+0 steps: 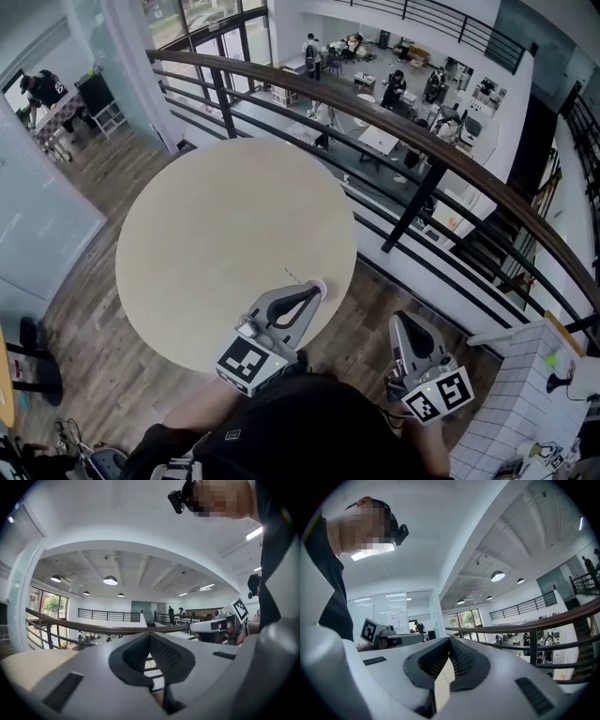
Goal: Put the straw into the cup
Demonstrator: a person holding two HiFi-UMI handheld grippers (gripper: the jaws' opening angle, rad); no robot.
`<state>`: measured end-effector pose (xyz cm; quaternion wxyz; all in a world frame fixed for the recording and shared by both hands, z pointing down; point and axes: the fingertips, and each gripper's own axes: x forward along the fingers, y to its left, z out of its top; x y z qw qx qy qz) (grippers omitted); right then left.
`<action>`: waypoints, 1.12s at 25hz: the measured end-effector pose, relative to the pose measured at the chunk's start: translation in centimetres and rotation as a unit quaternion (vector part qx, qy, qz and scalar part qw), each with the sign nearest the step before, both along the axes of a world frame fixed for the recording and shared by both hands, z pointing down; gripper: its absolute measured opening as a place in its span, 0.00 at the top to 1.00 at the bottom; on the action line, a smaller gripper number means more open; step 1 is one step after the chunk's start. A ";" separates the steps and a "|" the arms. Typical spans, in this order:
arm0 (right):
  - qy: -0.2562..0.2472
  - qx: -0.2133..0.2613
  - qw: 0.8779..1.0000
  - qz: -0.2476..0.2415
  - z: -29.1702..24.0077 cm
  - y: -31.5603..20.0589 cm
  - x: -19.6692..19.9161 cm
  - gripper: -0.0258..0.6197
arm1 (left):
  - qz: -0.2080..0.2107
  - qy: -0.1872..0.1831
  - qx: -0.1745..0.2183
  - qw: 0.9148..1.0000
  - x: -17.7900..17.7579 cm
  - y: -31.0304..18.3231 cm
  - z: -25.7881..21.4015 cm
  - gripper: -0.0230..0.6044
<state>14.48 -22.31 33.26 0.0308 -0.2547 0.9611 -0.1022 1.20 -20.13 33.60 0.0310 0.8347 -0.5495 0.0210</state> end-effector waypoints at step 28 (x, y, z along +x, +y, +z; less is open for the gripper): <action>0.031 0.023 0.999 -0.004 0.6 -0.1 -0.2 0.93 | -0.014 -0.008 -0.024 1.000 -0.5 -0.1 1.0 0.95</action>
